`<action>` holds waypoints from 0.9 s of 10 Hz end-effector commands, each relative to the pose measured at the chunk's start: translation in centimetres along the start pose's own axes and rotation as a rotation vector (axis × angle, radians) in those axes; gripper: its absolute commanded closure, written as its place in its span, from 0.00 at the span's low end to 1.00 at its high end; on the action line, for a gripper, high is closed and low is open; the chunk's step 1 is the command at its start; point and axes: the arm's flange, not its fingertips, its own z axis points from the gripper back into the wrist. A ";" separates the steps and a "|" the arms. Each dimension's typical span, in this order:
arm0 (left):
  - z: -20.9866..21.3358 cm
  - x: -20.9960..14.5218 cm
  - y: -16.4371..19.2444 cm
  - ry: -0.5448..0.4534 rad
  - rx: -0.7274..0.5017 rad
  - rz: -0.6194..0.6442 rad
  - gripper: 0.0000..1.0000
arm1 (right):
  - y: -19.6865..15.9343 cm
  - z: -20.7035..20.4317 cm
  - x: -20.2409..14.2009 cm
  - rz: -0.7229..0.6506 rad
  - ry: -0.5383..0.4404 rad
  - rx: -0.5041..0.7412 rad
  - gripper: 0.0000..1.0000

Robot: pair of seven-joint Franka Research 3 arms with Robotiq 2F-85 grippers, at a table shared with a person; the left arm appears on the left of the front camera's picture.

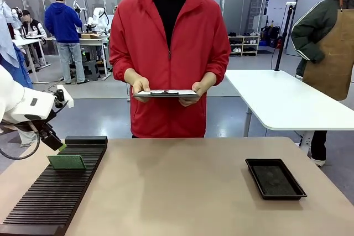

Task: Inspect the PCB.
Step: Pick up the Blank PCB and present it to the human.

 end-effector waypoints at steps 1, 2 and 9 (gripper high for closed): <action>0.7 0.2 0.0 -0.009 0.002 0.016 0.00 | 0.0 0.1 0.1 0.015 -0.008 0.012 0.00; 0.7 0.2 0.0 -0.009 0.002 0.016 0.00 | 0.0 0.1 0.1 0.015 -0.008 0.012 0.00; -5.4 -0.6 2.7 0.108 -0.155 -0.520 0.00 | 0.0 0.1 0.1 0.015 -0.008 0.012 0.00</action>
